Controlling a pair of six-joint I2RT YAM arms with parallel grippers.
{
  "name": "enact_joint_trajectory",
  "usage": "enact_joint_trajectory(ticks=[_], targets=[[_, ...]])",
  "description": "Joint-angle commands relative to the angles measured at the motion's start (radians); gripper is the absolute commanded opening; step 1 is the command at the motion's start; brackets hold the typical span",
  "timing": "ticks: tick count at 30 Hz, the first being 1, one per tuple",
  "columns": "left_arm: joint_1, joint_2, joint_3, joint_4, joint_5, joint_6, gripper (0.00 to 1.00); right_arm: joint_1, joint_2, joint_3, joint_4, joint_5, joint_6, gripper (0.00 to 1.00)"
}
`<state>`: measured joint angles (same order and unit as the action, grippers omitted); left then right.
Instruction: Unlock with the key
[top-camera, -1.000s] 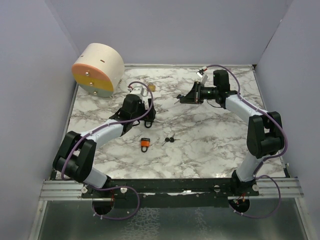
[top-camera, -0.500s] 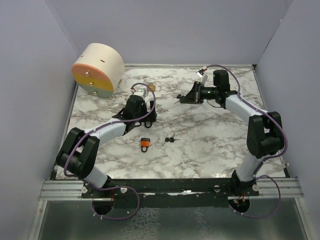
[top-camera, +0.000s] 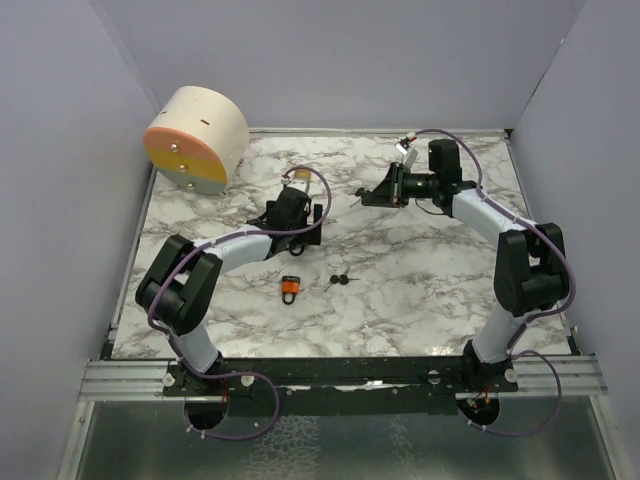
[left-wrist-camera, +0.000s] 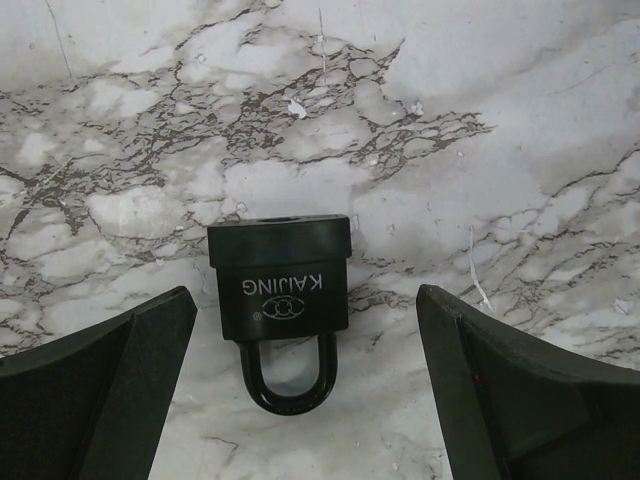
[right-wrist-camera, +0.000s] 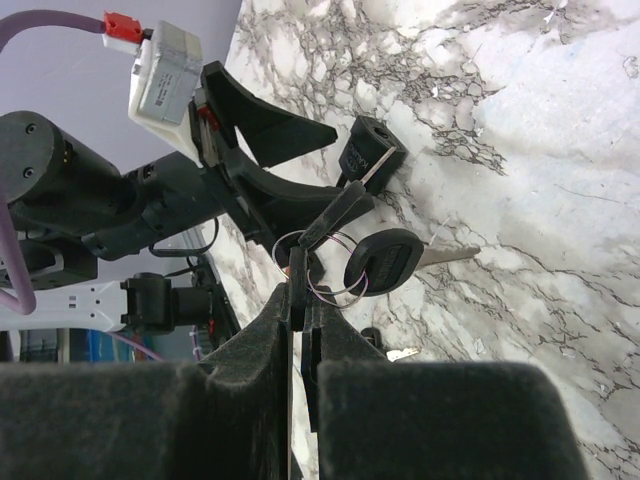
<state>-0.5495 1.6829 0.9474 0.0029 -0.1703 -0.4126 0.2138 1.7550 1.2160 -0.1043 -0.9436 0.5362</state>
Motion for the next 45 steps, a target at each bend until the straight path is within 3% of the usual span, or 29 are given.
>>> enact_joint_trajectory(ticks=[1, 17, 28, 31, 34, 40, 45], targets=[[-0.009, 0.057, 0.056, -0.058, -0.074, 0.032, 0.96, -0.008, -0.026, -0.009, 0.018, 0.008, -0.019, 0.01], [-0.02, 0.126, 0.086, -0.064, -0.08, 0.055, 0.91, -0.013, -0.022, -0.009, 0.011, 0.003, -0.026, 0.01], [-0.023, 0.14, 0.082, -0.056, -0.073, 0.06, 0.76, -0.018, -0.029, -0.018, 0.009, 0.005, -0.028, 0.01], [-0.023, 0.145, 0.08, -0.051, -0.061, 0.06, 0.66, -0.02, -0.032, -0.025, 0.011, 0.006, -0.028, 0.01], [-0.023, 0.15, 0.074, -0.035, -0.041, 0.064, 0.5, -0.022, -0.035, -0.029, 0.011, 0.007, -0.031, 0.01], [-0.023, 0.14, 0.109, 0.022, 0.007, 0.117, 0.02, -0.029, -0.046, -0.033, 0.005, 0.02, -0.036, 0.01], [-0.023, 0.096, 0.204, 0.09, 0.069, 0.218, 0.0, -0.036, -0.06, -0.036, -0.001, 0.038, -0.035, 0.01]])
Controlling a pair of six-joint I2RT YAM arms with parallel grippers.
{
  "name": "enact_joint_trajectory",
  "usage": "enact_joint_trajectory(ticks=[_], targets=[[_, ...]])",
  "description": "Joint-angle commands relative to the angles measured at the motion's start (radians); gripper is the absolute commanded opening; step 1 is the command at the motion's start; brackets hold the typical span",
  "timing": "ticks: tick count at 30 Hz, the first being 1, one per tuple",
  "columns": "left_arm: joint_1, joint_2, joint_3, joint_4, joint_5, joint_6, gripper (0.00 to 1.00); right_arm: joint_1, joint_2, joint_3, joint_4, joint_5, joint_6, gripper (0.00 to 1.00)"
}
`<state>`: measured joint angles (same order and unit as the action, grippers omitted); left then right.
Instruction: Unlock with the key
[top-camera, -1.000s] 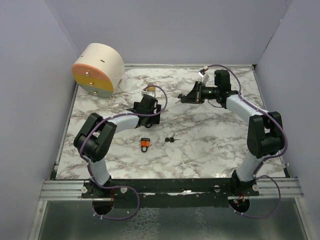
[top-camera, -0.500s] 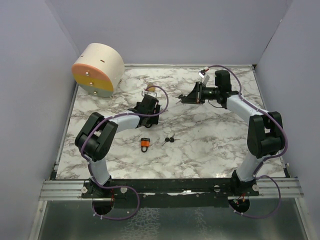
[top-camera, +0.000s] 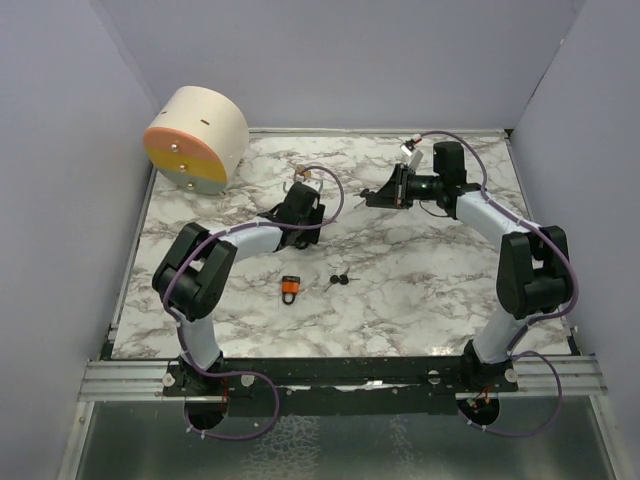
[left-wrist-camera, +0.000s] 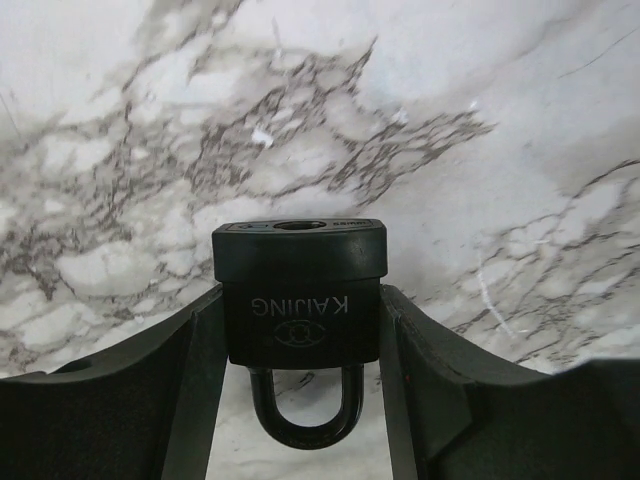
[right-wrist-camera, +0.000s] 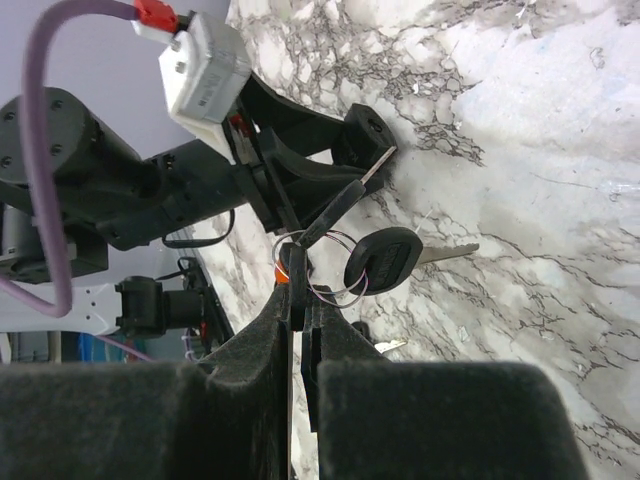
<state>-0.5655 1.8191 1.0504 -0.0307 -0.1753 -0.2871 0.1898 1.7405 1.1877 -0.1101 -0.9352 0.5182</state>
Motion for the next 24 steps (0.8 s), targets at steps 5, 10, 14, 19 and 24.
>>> enact_joint_trajectory(ticks=[5, 10, 14, 19, 24], targets=[[-0.007, -0.151, 0.075, 0.28, 0.176, 0.201, 0.0, -0.02, -0.058, -0.019, 0.007, 0.046, -0.018, 0.01], [-0.007, -0.279, -0.091, 0.47, 0.327, 0.344, 0.0, -0.021, -0.07, -0.038, 0.015, 0.056, -0.03, 0.01], [-0.008, -0.347, -0.211, 0.565, 0.44, 0.464, 0.0, -0.021, -0.082, -0.052, 0.018, 0.069, -0.043, 0.01], [-0.007, -0.364, -0.254, 0.59, 0.575, 0.534, 0.0, -0.021, -0.084, -0.062, 0.03, 0.052, -0.041, 0.01], [-0.008, -0.342, -0.255, 0.597, 0.614, 0.571, 0.0, -0.021, -0.097, -0.066, 0.041, 0.04, -0.043, 0.01]])
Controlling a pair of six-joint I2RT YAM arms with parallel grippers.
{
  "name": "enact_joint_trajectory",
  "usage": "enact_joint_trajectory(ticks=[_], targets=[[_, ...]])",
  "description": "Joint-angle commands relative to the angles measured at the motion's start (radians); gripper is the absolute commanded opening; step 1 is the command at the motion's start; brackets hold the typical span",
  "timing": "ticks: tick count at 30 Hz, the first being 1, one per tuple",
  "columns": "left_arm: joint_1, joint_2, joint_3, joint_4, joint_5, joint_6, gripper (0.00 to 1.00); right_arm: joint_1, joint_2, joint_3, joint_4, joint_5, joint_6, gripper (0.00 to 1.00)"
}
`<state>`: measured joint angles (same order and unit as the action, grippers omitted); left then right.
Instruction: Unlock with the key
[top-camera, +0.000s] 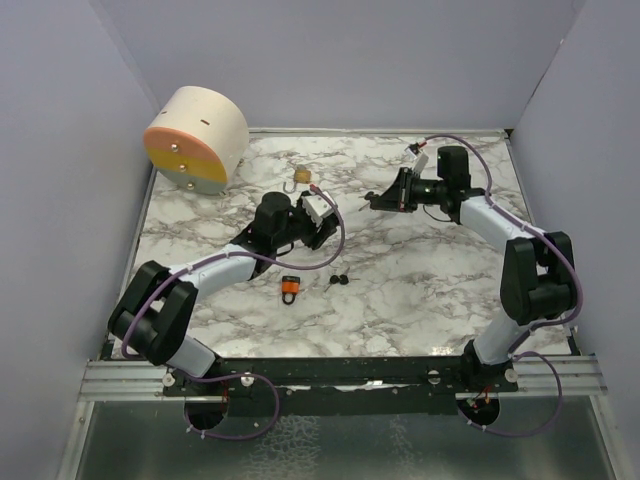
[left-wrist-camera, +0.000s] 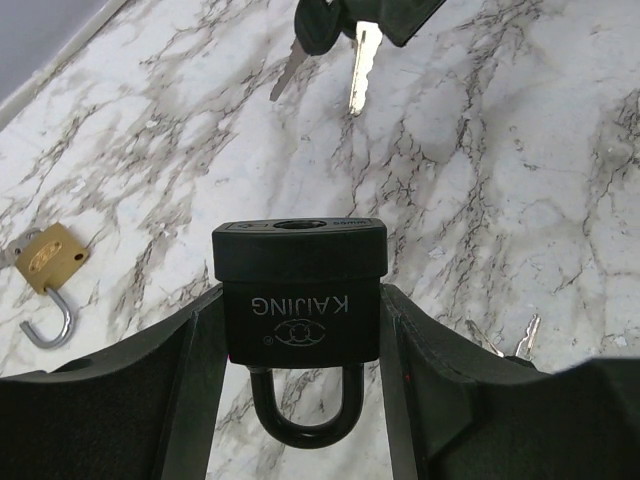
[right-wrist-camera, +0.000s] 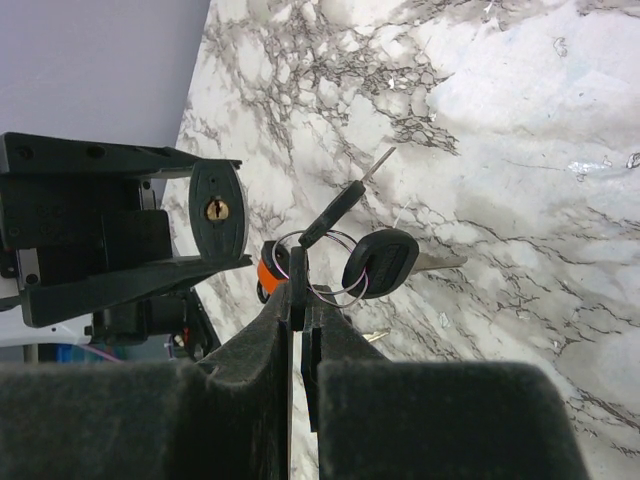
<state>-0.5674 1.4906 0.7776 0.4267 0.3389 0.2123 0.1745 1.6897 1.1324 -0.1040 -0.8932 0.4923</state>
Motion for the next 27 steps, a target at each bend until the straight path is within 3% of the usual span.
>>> enact_joint_trajectory(ticks=[1, 11, 27], targets=[[-0.006, -0.01, 0.019, 0.139, 0.107, 0.082, 0.0, -0.006, -0.05, -0.013, 0.037, -0.004, -0.02, 0.01], [-0.018, 0.02, 0.011, 0.145, 0.188, 0.238, 0.0, -0.007, -0.119, -0.054, 0.04, 0.013, -0.06, 0.01], [-0.058, 0.048, 0.001, 0.257, 0.153, 0.211, 0.0, 0.007, -0.204, -0.133, 0.138, 0.043, 0.031, 0.01]])
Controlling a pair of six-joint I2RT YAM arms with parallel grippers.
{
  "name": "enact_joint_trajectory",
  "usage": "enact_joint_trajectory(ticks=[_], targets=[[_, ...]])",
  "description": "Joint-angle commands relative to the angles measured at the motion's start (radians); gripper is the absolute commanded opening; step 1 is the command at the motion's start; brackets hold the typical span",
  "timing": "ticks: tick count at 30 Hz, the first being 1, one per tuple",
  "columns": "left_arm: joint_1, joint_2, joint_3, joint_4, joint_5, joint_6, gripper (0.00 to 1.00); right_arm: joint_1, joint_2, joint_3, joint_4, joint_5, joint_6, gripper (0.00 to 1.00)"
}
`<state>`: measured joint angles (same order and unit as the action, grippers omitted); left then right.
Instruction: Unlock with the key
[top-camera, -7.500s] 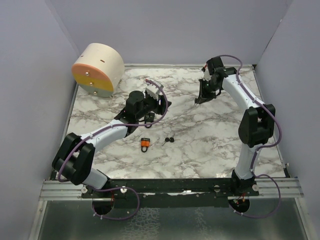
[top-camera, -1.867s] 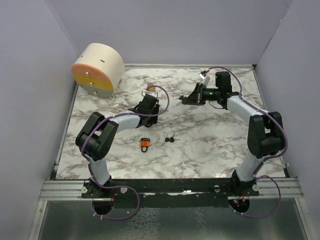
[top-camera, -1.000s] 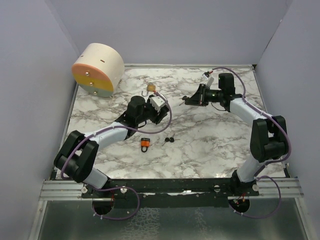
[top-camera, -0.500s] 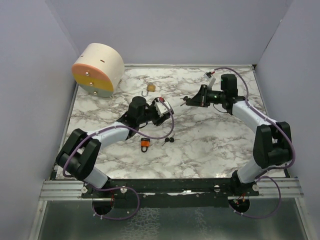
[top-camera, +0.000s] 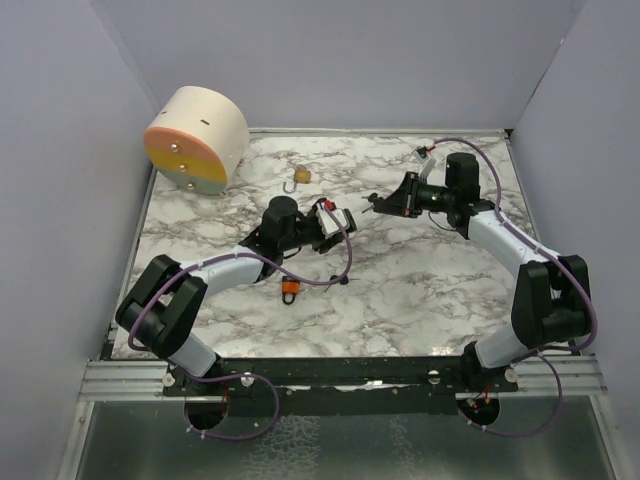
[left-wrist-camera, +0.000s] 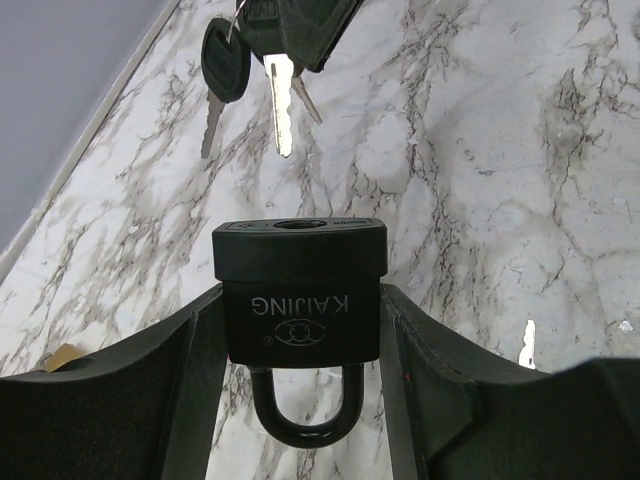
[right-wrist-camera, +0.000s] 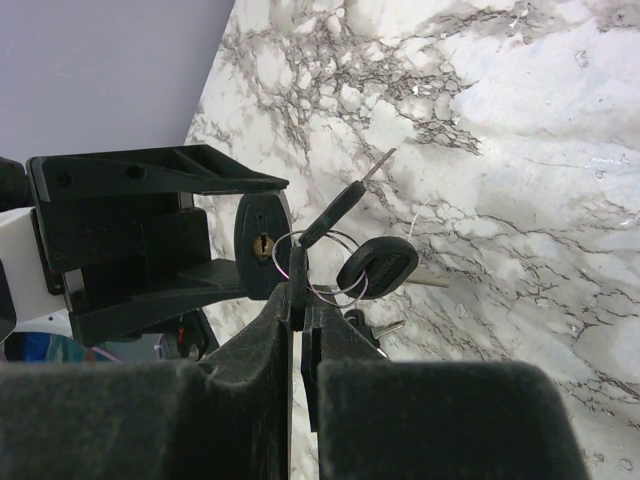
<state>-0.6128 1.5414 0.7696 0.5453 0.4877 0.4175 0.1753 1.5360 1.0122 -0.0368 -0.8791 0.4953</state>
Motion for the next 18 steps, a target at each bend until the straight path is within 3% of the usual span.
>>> enact_joint_trajectory(ticks=[1, 18], targets=[[-0.013, 0.001, 0.011, 0.142, 0.002, 0.005, 0.0, 0.008, -0.053, -0.015, 0.073, 0.029, 0.03, 0.01], [-0.024, 0.01, 0.02, 0.171, -0.033, -0.004, 0.0, 0.043, -0.084, -0.034, 0.085, 0.051, 0.054, 0.01]])
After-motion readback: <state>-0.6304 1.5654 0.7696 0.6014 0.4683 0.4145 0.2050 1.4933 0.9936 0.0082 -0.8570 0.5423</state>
